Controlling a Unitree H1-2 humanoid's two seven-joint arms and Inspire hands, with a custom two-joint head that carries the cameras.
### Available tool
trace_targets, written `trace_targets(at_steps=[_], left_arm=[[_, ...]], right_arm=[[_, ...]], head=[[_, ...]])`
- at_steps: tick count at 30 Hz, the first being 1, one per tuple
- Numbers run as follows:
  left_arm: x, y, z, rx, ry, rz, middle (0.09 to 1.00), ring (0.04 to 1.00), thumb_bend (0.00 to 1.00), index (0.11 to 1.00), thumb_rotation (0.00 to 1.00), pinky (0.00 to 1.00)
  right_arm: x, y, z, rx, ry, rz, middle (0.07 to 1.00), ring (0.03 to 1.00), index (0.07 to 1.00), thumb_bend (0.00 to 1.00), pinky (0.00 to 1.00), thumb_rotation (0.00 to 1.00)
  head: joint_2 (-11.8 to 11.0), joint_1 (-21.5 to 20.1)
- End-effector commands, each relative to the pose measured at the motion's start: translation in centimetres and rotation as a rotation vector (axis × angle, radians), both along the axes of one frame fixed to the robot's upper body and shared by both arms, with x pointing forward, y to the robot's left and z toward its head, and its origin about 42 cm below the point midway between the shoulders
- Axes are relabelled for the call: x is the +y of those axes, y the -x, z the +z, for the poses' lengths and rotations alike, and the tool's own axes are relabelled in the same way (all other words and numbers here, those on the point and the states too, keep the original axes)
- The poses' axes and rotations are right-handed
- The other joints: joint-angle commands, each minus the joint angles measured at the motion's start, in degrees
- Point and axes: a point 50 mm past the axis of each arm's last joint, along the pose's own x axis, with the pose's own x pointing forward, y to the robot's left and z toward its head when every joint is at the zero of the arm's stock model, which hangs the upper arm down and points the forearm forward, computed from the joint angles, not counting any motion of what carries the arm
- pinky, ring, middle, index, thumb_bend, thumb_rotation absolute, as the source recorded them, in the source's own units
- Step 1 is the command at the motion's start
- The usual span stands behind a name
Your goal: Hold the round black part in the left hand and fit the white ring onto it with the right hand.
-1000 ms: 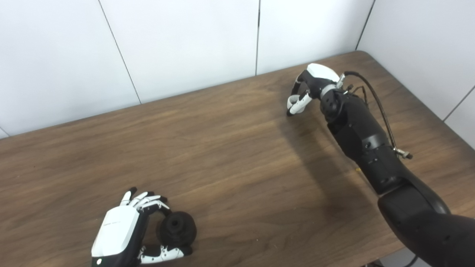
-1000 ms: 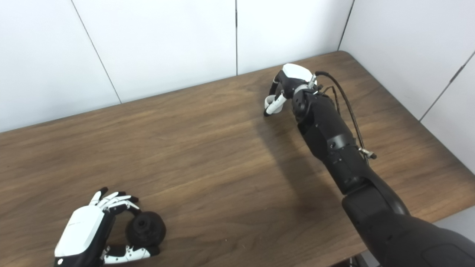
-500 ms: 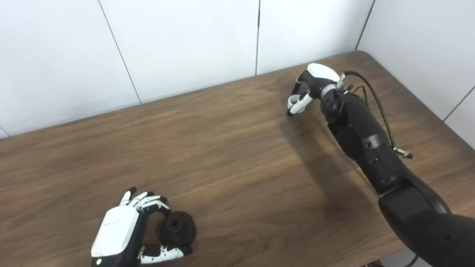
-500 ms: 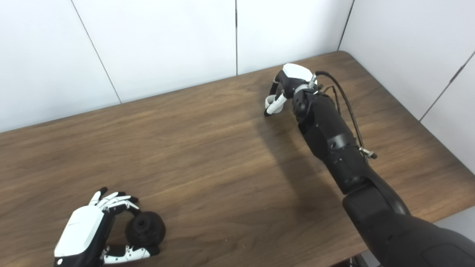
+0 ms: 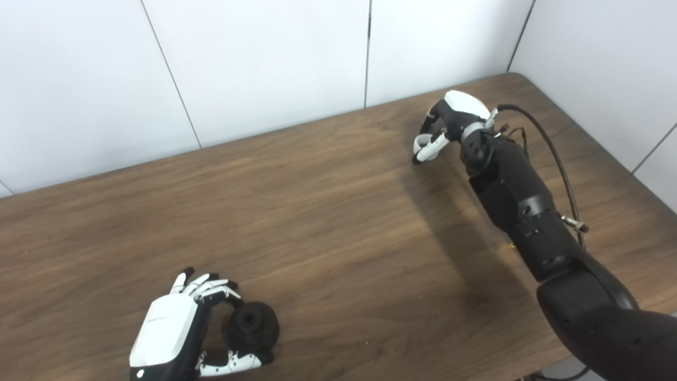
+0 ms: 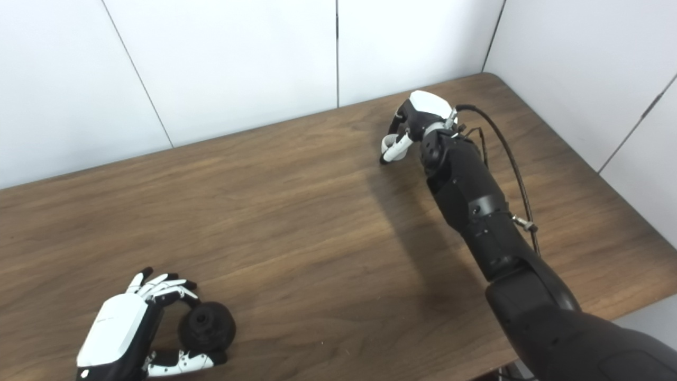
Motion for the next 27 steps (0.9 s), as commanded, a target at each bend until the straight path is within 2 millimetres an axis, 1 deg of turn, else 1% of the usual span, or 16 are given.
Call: trace_targets(at_steps=[1, 2, 6, 8, 14, 18, 21, 27], left_arm=[[0.9, 0.1, -0.3, 0.032, -0.05, 0.018, 0.748, 0.868, 0.52, 0.482, 0.05, 1.0], [0.9, 0.1, -0.3, 0.03, -0.05, 0.018, 0.747, 0.867, 0.52, 0.482, 0.05, 1.0], [0.9, 0.1, -0.3, 0.033, -0.046, 0.018, 0.746, 0.868, 0.52, 0.482, 0.05, 1.0], [0.9, 0.1, -0.3, 0.036, -0.04, 0.019, 0.746, 0.871, 0.52, 0.482, 0.05, 1.0], [0.7, 0.1, -0.4, 0.036, -0.045, 0.016, 0.747, 0.871, 0.52, 0.482, 0.05, 1.0], [0.5, 0.1, -0.3, 0.038, -0.039, 0.016, 0.747, 0.871, 0.52, 0.482, 0.05, 1.0], [0.3, 0.1, -0.4, 0.039, -0.042, 0.017, 0.748, 0.871, 0.52, 0.482, 0.05, 1.0], [-0.6, 0.2, -0.4, 0.041, -0.057, 0.019, 0.754, 0.874, 0.52, 0.481, 0.05, 1.0]], right_arm=[[-0.6, -0.3, 2.0, -0.066, 0.024, -0.017, 0.789, 0.901, 0.486, 0.52, 0.96, 0.13], [-0.6, -0.3, 2.1, -0.066, 0.024, -0.015, 0.794, 0.902, 0.486, 0.52, 0.96, 0.13], [-0.2, 0.0, 2.6, -0.081, 0.029, 0.018, 0.807, 0.914, 0.487, 0.52, 0.97, 0.13], [0.0, 0.2, 2.9, -0.086, 0.036, 0.042, 0.824, 0.93, 0.487, 0.52, 0.99, 0.13], [1.3, 0.6, 3.8, -0.098, 0.074, 0.124, 0.848, 0.949, 0.487, 0.52, 1.0, 0.13], [3.0, 1.1, 4.9, -0.114, 0.098, 0.196, 0.855, 0.951, 0.487, 0.52, 1.0, 0.13], [4.1, 1.5, 5.6, -0.125, 0.084, 0.242, 0.853, 0.952, 0.487, 0.52, 1.0, 0.14], [7.5, 2.7, 7.1, -0.146, 0.083, 0.382, 0.855, 0.943, 0.488, 0.52, 1.0, 0.14]], head=[[0.02, -0.02], [0.48, 0.36], [0.49, 0.45], [0.48, 0.57], [0.5, 1.53], [0.52, 2.56], [0.58, 3.28], [0.78, 6.25]])
